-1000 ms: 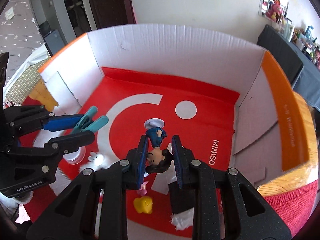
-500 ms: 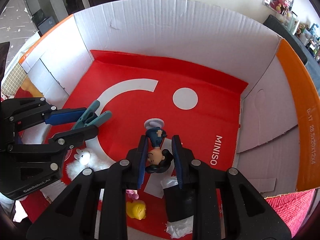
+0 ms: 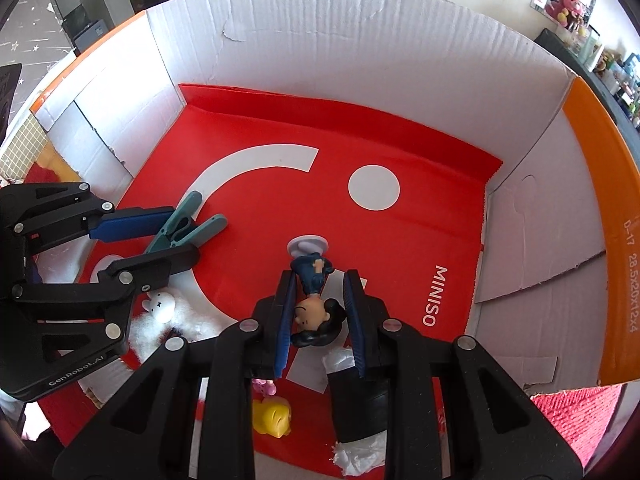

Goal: Organize objects
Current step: 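Open both tools to release the clothespin and figurine, then lift out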

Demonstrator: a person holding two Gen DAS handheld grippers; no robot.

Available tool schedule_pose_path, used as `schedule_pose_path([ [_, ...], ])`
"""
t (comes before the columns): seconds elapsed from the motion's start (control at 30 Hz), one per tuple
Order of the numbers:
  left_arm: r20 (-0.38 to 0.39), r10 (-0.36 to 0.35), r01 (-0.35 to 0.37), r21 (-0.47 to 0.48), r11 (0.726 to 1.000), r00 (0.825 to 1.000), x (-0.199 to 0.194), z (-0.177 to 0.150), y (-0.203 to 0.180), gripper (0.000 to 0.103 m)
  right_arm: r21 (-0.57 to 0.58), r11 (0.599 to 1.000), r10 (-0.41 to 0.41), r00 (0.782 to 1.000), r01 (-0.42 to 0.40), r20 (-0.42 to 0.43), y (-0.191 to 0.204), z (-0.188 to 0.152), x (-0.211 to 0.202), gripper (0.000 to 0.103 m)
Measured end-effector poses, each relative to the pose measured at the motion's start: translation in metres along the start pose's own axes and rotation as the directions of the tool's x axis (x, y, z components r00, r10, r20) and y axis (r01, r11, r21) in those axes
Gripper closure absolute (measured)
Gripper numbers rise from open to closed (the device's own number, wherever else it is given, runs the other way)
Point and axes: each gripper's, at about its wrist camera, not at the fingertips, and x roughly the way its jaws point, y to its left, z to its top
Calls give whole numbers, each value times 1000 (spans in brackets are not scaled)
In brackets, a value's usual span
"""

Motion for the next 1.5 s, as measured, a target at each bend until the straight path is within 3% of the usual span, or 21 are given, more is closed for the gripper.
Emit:
schedule_pose_path([
  [1.5, 1, -7, 7, -36, 999, 1000, 0, 4, 3, 72, 16, 1000, 9, 1000, -10, 8, 6, 7, 1, 79],
])
